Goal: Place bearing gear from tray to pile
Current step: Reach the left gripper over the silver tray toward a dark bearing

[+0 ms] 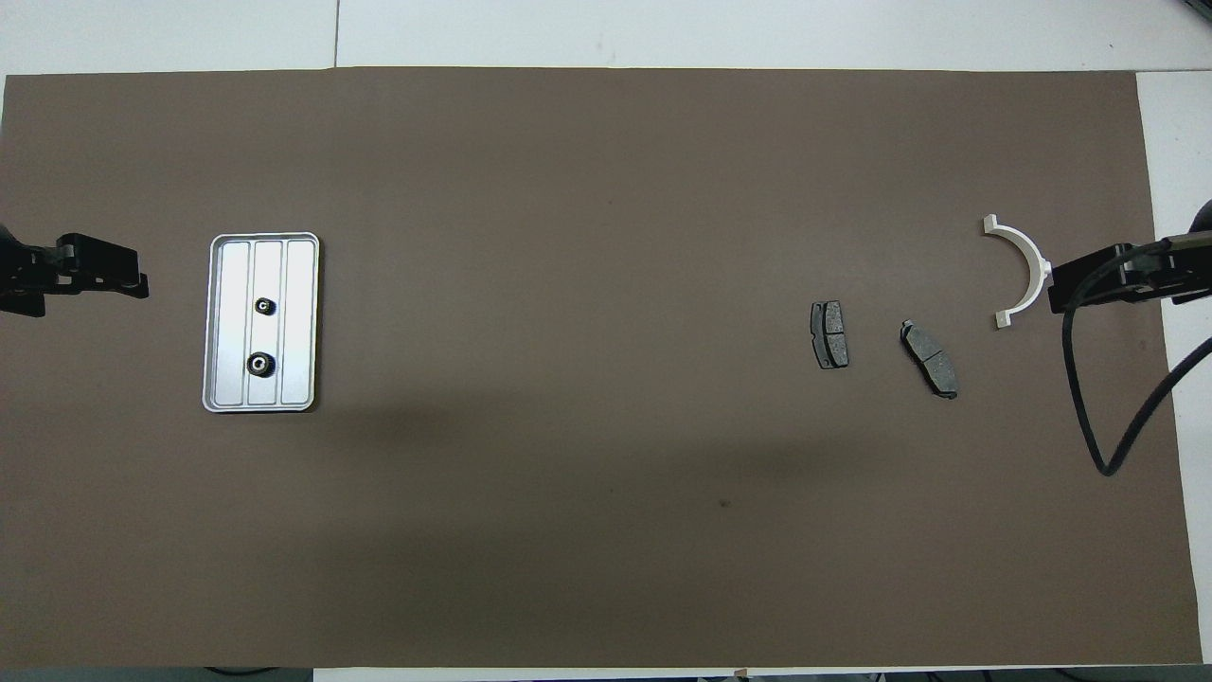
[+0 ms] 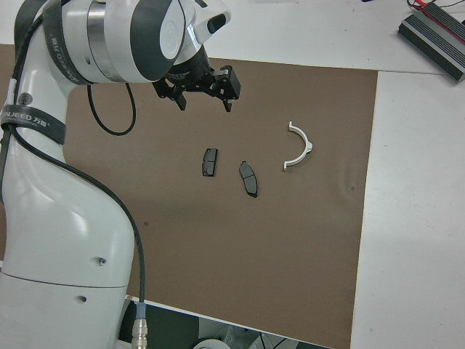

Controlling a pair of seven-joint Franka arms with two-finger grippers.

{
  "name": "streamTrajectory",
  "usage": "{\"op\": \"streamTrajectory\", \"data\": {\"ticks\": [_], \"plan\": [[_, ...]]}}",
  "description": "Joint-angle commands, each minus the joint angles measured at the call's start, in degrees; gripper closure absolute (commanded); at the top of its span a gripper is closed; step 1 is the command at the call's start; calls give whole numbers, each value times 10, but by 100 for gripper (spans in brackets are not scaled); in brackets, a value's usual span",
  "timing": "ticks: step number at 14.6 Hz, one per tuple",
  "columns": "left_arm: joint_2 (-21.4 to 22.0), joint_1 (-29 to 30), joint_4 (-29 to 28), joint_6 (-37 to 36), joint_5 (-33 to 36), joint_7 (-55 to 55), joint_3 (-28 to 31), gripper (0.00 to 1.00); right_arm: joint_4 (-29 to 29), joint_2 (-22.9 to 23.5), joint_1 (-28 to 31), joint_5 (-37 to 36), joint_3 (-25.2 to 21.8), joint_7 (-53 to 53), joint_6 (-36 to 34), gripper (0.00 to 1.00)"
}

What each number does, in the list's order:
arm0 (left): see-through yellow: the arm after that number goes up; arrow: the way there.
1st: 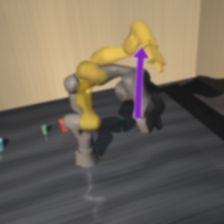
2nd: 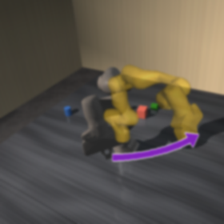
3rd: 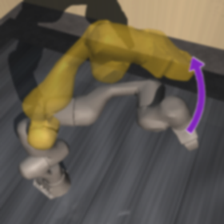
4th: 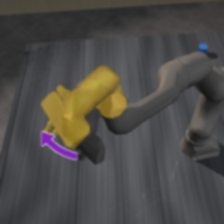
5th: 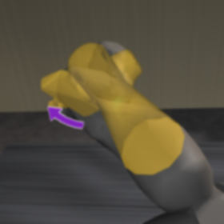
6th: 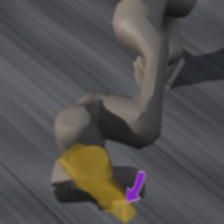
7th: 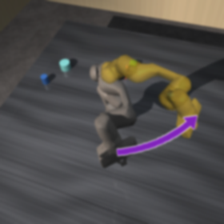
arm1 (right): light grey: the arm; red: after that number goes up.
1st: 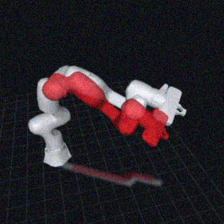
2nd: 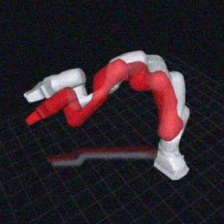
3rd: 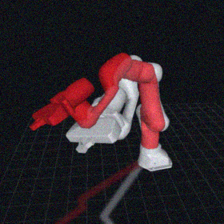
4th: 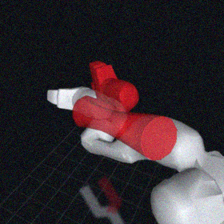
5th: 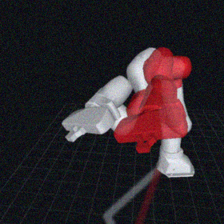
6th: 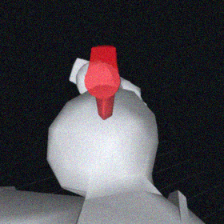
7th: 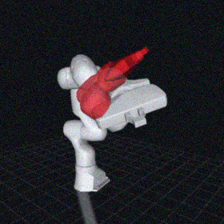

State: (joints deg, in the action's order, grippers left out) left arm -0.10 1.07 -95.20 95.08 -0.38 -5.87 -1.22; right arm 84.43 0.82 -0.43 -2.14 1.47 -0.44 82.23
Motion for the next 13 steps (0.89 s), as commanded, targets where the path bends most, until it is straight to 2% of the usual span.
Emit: {"op": "streamTrajectory", "data": {"ticks": [1,9,10,13], "plan": [[-5,-2,12,-6,-4,6,2,0,14,-12,-5,-2,-5,-12,11,0],[2,-2,-9,0,-5,-5,3,0,14,-11,-5,-2,-5,-12,11,0],[4,-2,-20,25,-5,-5,3,0,14,-10,-5,-2,-5,-12,11,0],[13,5,-102,117,-5,0,3,0,15,-8,-5,-2,-5,-12,11,0]]}}
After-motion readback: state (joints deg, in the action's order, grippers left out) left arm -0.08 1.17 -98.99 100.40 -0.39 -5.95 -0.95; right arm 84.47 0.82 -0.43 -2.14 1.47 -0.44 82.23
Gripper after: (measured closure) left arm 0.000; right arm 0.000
